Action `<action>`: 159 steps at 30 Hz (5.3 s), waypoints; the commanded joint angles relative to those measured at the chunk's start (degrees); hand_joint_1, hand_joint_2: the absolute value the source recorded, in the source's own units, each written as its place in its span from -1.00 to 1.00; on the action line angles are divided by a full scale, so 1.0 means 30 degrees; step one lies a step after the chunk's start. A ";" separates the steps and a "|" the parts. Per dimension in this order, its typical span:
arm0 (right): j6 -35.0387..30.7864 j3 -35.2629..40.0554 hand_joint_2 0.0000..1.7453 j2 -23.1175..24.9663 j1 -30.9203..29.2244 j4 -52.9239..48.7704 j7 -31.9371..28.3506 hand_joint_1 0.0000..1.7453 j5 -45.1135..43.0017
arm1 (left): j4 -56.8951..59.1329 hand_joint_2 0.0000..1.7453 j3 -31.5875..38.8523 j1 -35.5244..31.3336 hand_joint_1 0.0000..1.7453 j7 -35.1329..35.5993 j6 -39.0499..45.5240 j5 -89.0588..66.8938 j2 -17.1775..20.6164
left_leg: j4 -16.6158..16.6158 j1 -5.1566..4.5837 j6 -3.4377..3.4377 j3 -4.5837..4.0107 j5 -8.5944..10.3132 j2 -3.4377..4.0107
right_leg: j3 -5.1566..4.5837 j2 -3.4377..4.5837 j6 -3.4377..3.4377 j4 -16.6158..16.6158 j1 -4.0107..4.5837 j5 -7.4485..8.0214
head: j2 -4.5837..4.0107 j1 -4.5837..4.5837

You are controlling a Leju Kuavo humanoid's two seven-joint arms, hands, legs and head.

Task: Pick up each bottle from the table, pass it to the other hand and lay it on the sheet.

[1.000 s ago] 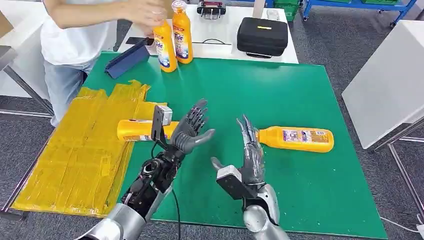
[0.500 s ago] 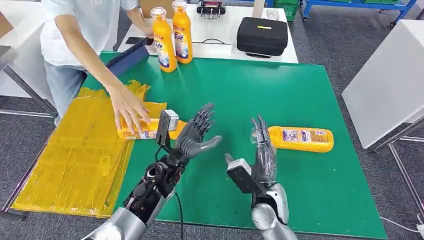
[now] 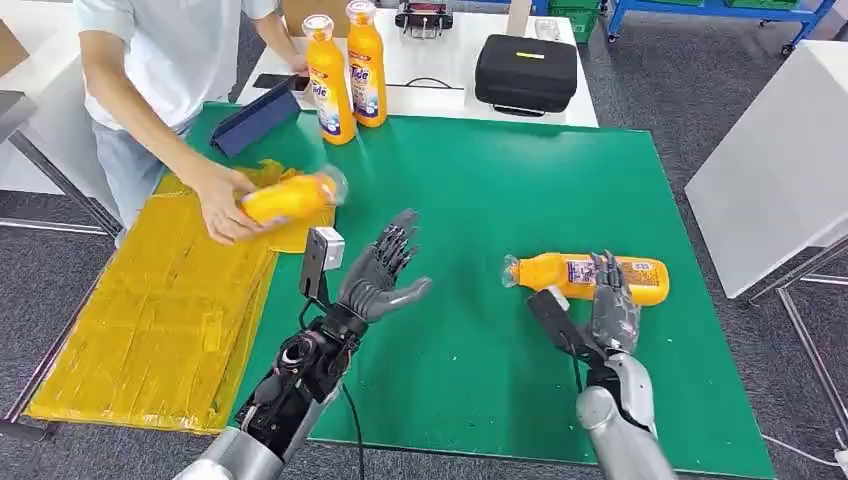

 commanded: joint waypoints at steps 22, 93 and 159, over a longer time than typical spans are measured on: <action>-0.0513 -0.1042 1.00 -0.0859 -0.6346 1.0194 0.1591 -1.00 0.5491 | 0.1395 1.00 -0.0312 -0.0955 -1.00 -0.0096 -0.0592 -0.0247 0.0152 | 0.0015 0.0042 -0.0073 0.0120 -0.0062 0.0109 | 0.0111 0.0079 -0.0060 -0.0022 0.0045 -0.0023 | 0.0000 -0.0015; 0.7414 0.2408 1.00 -0.2157 -0.9583 1.2369 0.3551 1.00 0.5257 | 0.1723 1.00 -0.0292 -0.1254 -1.00 0.0272 -0.0060 0.0774 0.0232 | 0.0010 0.0027 -0.0028 0.0071 -0.0015 0.0043 | 0.0074 0.0015 -0.0036 -0.0017 0.0027 -0.0010 | 0.0000 -0.0015; 0.7017 0.5087 1.00 0.4730 -0.6543 1.1993 -0.4118 1.00 0.2664 | 0.2909 1.00 -0.0502 -0.2412 -1.00 -0.0039 -0.0232 0.0870 -0.0183 | -0.0030 0.0084 -0.0039 0.0209 0.0003 0.0203 | 0.0134 0.0099 -0.0077 -0.0053 0.0093 0.0038 | 0.0000 -0.0015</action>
